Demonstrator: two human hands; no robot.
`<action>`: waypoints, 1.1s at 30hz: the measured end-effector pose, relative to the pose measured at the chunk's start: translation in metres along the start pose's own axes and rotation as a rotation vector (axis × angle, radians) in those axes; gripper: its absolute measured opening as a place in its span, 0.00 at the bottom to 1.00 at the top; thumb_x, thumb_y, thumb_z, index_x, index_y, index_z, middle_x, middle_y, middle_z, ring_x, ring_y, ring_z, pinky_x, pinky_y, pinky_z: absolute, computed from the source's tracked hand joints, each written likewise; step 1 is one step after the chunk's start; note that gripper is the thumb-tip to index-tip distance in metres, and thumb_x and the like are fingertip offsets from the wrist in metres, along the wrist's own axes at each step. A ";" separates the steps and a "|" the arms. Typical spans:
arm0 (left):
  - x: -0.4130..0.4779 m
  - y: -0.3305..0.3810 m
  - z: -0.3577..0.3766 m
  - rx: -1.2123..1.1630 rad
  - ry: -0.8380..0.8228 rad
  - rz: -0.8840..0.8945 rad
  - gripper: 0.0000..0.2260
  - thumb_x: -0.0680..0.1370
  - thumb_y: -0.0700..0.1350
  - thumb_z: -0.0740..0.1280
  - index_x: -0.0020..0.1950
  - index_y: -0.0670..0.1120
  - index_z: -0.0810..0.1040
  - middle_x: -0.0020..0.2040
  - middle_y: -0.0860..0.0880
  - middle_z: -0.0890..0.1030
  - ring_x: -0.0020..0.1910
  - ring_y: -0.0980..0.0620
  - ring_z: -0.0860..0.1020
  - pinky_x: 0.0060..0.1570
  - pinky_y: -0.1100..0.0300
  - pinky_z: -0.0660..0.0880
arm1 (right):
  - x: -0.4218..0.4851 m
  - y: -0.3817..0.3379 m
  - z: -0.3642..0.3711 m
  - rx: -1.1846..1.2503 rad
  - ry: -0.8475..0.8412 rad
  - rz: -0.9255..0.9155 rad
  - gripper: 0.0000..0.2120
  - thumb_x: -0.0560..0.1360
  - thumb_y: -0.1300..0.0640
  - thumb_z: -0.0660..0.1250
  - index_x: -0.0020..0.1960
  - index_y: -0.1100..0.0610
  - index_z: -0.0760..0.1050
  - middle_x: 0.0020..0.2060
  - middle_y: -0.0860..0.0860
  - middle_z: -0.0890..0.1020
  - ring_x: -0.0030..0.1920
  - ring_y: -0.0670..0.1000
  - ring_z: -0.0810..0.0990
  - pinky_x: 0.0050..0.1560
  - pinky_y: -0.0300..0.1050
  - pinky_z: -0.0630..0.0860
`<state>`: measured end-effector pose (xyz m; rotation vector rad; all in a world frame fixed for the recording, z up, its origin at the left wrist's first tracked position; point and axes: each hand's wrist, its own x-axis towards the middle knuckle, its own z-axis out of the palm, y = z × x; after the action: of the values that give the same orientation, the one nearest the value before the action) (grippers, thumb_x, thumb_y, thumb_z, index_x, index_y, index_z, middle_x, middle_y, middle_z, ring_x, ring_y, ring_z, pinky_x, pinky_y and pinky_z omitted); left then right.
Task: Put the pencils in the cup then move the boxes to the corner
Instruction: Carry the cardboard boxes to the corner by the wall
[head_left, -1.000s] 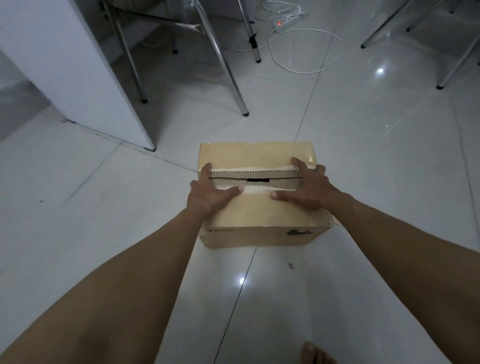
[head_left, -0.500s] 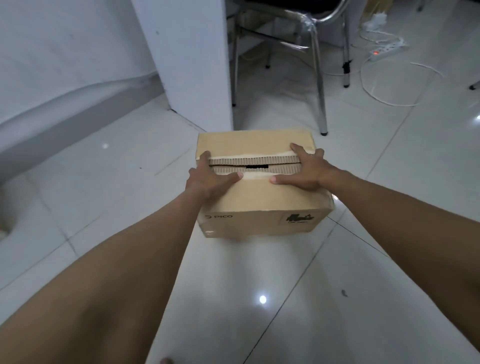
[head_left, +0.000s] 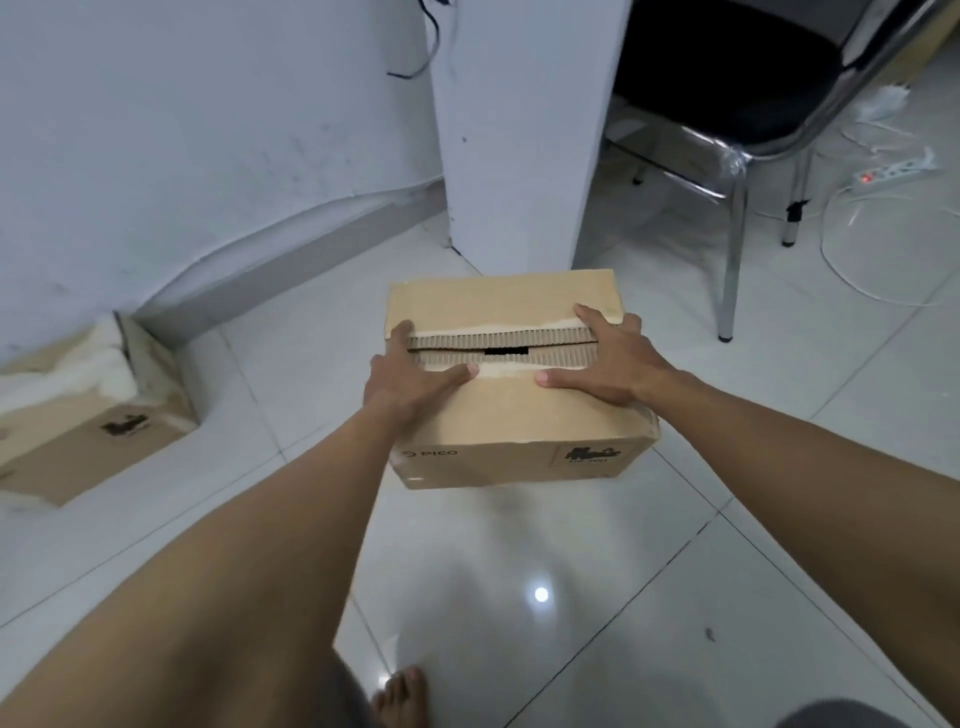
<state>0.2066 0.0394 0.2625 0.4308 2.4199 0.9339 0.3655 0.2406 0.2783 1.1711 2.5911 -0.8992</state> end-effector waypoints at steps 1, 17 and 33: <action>-0.009 0.010 -0.025 -0.005 0.008 -0.017 0.49 0.62 0.68 0.74 0.76 0.58 0.54 0.72 0.45 0.67 0.68 0.41 0.69 0.66 0.49 0.67 | -0.007 -0.020 -0.014 0.001 -0.016 -0.011 0.57 0.55 0.26 0.72 0.76 0.37 0.49 0.73 0.54 0.55 0.71 0.61 0.64 0.69 0.56 0.66; -0.132 0.144 -0.292 -0.187 0.209 -0.082 0.50 0.62 0.63 0.77 0.76 0.59 0.53 0.69 0.46 0.66 0.67 0.46 0.70 0.64 0.53 0.67 | -0.102 -0.262 -0.212 0.015 -0.075 -0.240 0.56 0.56 0.30 0.76 0.75 0.37 0.50 0.73 0.51 0.52 0.72 0.60 0.62 0.71 0.59 0.65; -0.122 0.089 -0.487 -0.172 0.140 -0.219 0.67 0.48 0.58 0.84 0.76 0.59 0.44 0.74 0.49 0.50 0.73 0.41 0.60 0.71 0.45 0.63 | -0.091 -0.482 -0.189 -0.051 -0.188 -0.347 0.55 0.56 0.32 0.77 0.75 0.38 0.52 0.75 0.53 0.52 0.73 0.61 0.61 0.71 0.59 0.65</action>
<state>0.0442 -0.2118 0.6750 0.0375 2.4229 1.0922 0.0959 0.0460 0.6858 0.5981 2.6828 -0.9458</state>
